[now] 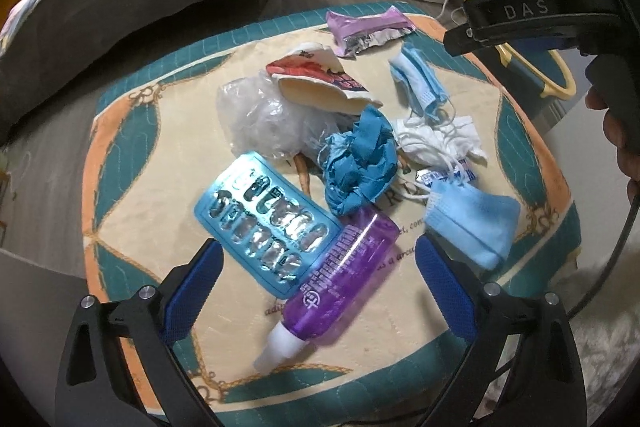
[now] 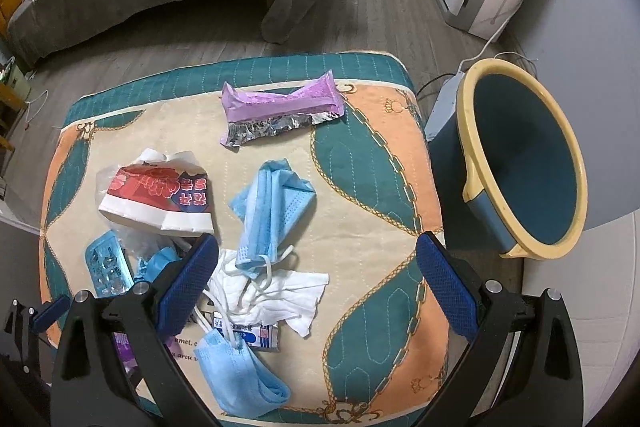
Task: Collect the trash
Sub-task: 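Grasp the purple spray bottle with left tool while right tool grasps blue face mask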
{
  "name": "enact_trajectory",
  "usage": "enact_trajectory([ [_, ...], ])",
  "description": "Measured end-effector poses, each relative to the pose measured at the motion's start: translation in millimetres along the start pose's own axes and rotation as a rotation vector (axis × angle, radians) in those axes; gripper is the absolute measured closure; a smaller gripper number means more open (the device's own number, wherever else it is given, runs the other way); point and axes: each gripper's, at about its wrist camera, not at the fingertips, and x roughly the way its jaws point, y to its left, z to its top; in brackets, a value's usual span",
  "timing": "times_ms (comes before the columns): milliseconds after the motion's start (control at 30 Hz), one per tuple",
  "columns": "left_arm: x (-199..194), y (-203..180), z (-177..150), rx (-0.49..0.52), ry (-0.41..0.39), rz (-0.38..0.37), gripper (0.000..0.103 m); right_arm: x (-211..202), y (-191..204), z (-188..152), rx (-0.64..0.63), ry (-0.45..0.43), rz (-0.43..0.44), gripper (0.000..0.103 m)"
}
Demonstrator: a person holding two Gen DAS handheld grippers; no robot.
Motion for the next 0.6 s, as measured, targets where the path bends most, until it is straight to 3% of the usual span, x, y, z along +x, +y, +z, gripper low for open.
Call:
enact_trajectory([
  [300,14,-9,-11,0.043,0.094,-0.064,0.045,2,2,2,-0.016,0.001,0.007,0.011],
  [533,30,-8,-13,0.066,0.127,-0.022,0.056,10,2,2,-0.011,0.026,0.027,0.025],
  [600,32,-8,-11,0.077,0.118,-0.008,0.065,14,2,4,-0.012,0.032,0.04,0.033],
])
